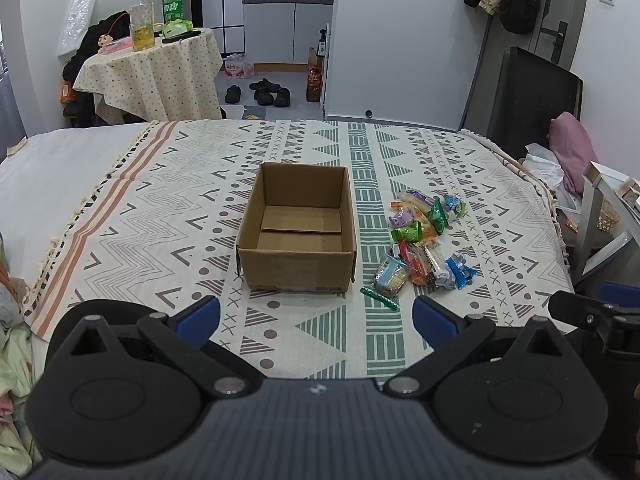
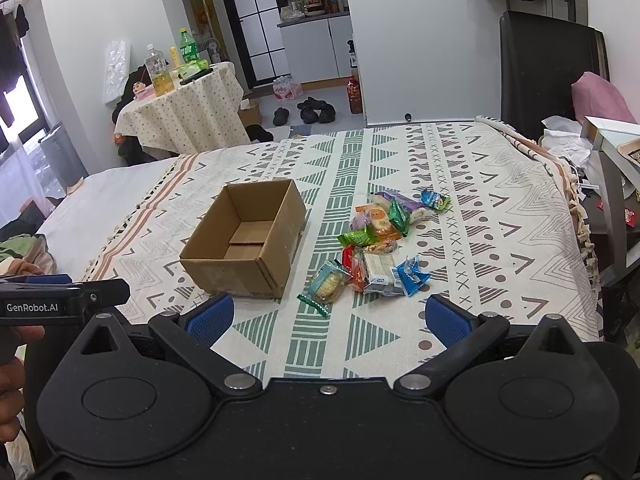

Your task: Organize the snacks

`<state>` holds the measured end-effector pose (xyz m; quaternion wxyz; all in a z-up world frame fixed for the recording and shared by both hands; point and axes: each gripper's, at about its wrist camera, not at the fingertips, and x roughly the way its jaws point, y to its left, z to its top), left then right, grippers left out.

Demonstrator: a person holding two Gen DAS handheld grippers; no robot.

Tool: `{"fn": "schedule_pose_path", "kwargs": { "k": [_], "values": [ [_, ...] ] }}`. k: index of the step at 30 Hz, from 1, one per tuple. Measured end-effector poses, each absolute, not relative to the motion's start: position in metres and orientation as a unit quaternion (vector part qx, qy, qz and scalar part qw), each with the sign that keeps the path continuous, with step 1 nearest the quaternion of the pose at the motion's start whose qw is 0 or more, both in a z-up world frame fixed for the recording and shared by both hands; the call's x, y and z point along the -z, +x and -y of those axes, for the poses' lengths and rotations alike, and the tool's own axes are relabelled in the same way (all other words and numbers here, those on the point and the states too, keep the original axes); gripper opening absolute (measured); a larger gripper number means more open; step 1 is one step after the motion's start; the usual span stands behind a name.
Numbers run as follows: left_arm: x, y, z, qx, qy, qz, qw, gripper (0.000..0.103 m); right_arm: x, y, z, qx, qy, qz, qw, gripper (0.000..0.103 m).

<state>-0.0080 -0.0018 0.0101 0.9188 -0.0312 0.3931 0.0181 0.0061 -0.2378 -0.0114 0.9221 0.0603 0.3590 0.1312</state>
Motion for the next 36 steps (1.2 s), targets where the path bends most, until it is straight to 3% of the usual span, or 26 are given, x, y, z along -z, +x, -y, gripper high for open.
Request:
{"fn": "schedule_pose_path", "kwargs": {
  "k": [36],
  "values": [
    [-0.0066,-0.0090,0.0046,-0.017,-0.029,-0.393,0.919,0.102,0.0116,0.0067,0.2382,-0.133,0.062,-0.356,0.923,0.103]
  ]
}}
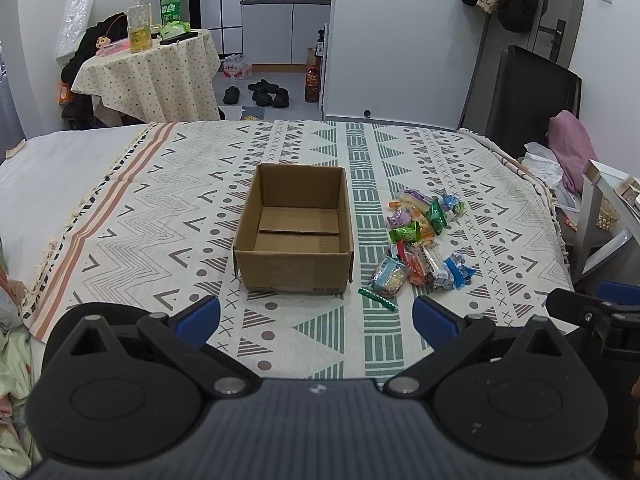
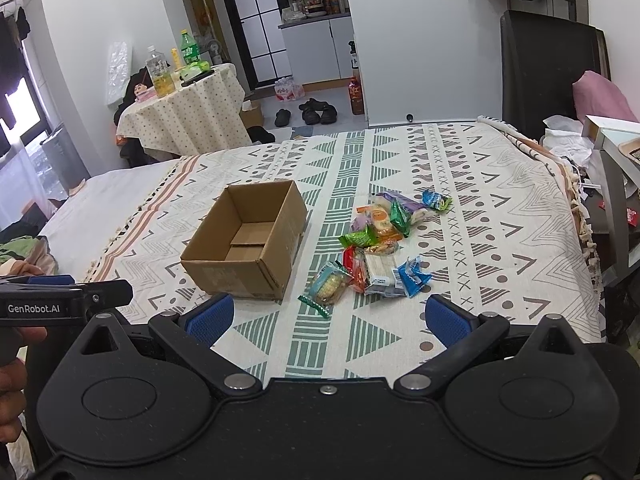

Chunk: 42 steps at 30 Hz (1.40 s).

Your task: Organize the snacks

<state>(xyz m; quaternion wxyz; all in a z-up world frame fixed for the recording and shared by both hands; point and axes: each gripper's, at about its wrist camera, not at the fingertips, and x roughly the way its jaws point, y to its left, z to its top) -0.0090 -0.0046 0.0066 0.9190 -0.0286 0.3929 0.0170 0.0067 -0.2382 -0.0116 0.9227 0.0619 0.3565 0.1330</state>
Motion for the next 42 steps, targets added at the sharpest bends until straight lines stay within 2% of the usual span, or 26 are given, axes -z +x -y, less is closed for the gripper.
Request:
{"fn": "schedule_pose_path", "kwargs": {
  "k": [14,36,42],
  "values": [
    [0.006,0.007,0.008,-0.027,-0.018,-0.389,0.921,0.102,0.027,0.020,0.237,-0.144,0.066,-0.369,0.916,0.103],
    [0.043,0.062,0.025,-0.019,-0.037,-0.423,0.905,0.101,0.064,0.066,0.267,-0.124,0.095,-0.394,0.906,0.103],
    [0.054,0.079,0.033,-0.010,-0.044,-0.427,0.903,0.100,0.075,0.081,0.277,-0.117,0.104,-0.397,0.904,0.099]
  ]
}}
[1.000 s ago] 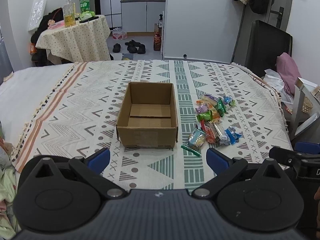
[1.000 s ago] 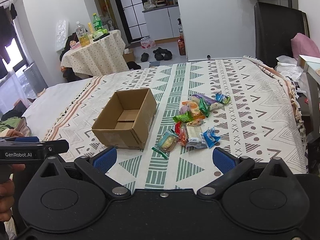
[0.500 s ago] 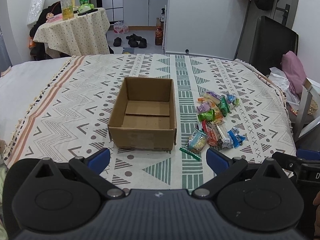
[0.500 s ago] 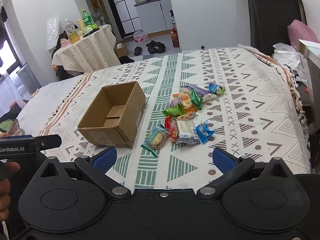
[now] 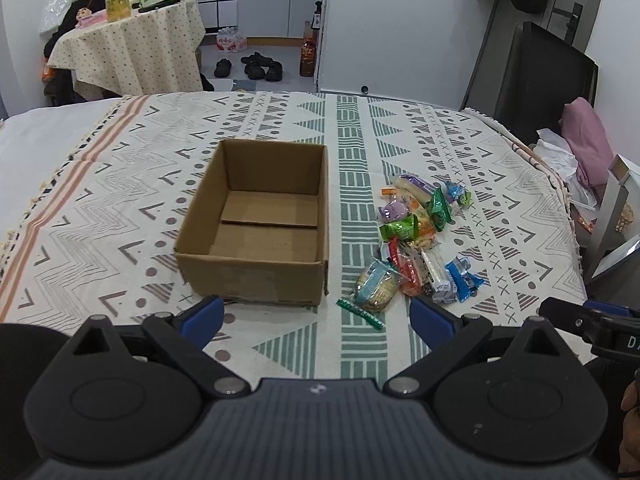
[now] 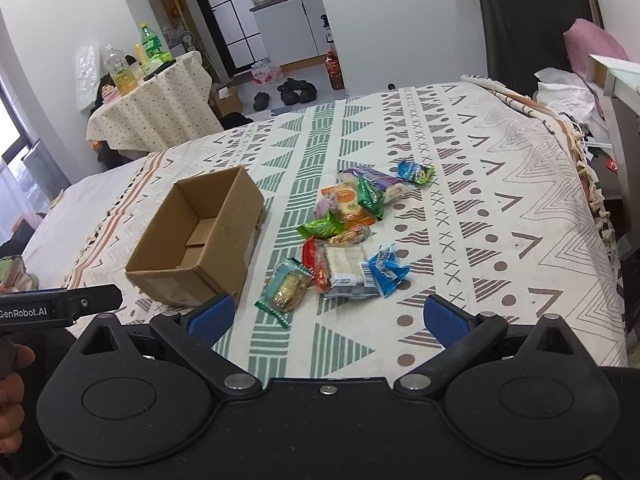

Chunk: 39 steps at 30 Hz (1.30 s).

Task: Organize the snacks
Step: 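Grasp the biscuit pack with the left gripper while the right grasps the blue chip bag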

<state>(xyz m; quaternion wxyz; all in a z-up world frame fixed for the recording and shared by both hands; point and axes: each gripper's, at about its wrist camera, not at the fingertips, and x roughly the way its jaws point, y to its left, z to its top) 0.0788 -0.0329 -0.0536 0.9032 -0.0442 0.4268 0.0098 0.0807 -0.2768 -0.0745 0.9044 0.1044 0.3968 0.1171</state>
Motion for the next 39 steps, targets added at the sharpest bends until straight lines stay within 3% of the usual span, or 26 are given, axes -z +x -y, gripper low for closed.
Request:
{"fn": "schedule_pose_path", "kwargs": {
  "k": [11,25,39],
  "values": [
    [0.083,0.109,0.052,0.000,-0.046,-0.450,0.892,0.093,0.109,0.110,0.299,-0.100,0.142,-0.423,0.889,0.083],
    [0.118,0.153,0.085,-0.016,-0.046,-0.478,0.877,0.072,0.147,0.147,0.321,-0.100,0.206,-0.444,0.866,0.063],
    [0.164,0.192,0.114,-0.035,-0.029,-0.523,0.851,0.069,0.181,0.185,0.328,-0.118,0.232,-0.469,0.844,0.061]
  ]
}}
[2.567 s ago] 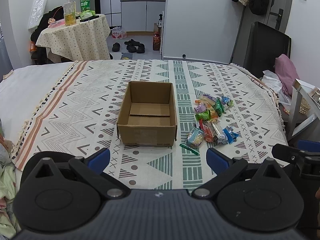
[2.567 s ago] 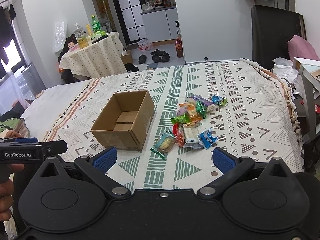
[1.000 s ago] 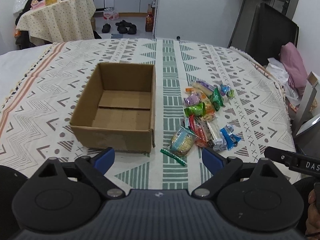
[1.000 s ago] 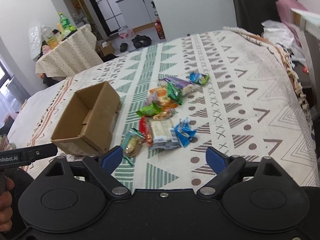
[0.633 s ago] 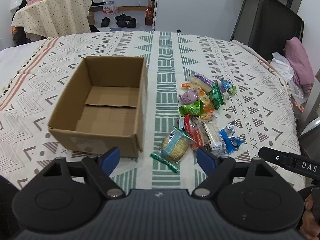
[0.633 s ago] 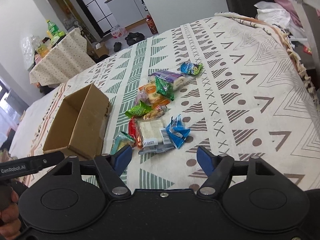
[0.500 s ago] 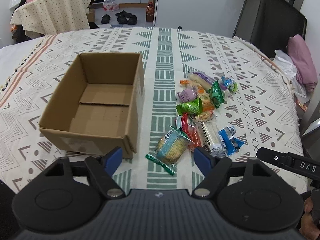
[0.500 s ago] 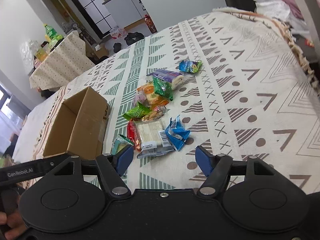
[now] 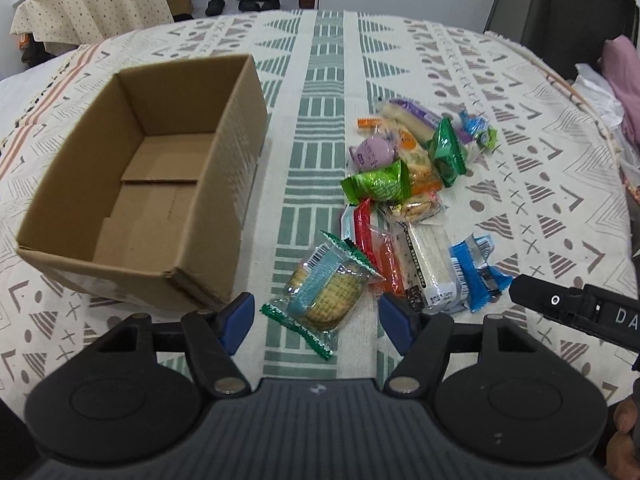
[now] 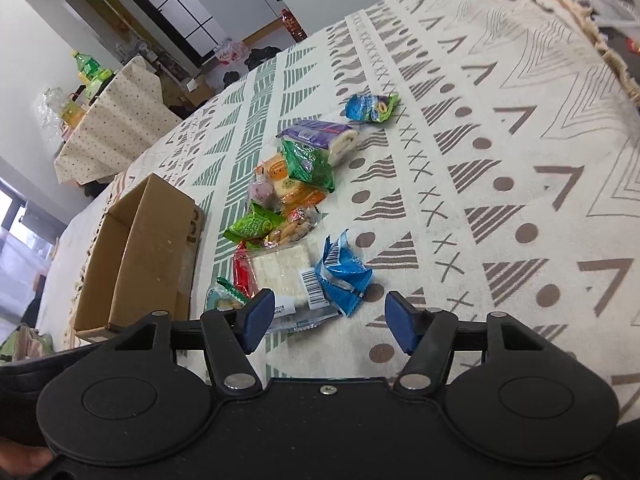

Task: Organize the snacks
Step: 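Grasp the biscuit pack with the left gripper while the right grasps the blue chip bag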

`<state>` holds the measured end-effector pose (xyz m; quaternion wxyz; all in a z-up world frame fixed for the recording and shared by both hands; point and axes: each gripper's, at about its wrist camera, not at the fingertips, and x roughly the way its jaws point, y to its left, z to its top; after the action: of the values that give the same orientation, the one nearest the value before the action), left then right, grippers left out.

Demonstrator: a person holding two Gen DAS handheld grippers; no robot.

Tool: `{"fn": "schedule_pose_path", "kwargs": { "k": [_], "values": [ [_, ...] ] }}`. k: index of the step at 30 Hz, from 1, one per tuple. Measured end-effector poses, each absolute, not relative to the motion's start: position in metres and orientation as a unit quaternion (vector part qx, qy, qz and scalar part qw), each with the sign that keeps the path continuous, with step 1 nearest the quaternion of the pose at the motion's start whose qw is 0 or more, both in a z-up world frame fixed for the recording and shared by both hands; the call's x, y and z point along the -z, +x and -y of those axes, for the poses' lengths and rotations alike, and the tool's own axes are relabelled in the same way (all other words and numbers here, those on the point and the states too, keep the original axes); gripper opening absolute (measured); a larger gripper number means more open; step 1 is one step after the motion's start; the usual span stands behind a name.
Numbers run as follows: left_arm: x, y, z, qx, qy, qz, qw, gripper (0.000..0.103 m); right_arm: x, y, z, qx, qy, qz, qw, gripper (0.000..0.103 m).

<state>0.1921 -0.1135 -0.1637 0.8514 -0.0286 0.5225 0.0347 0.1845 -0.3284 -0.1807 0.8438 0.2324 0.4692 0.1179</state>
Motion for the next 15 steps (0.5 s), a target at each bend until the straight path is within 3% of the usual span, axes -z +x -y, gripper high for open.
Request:
{"fn": "schedule_pose_path", "kwargs": {
  "k": [15],
  "values": [
    [0.209,0.228,0.114,-0.054,-0.016,-0.562,0.825,0.069,0.208,0.220,0.326,-0.112,0.217,-0.496,0.833,0.062]
  ]
}}
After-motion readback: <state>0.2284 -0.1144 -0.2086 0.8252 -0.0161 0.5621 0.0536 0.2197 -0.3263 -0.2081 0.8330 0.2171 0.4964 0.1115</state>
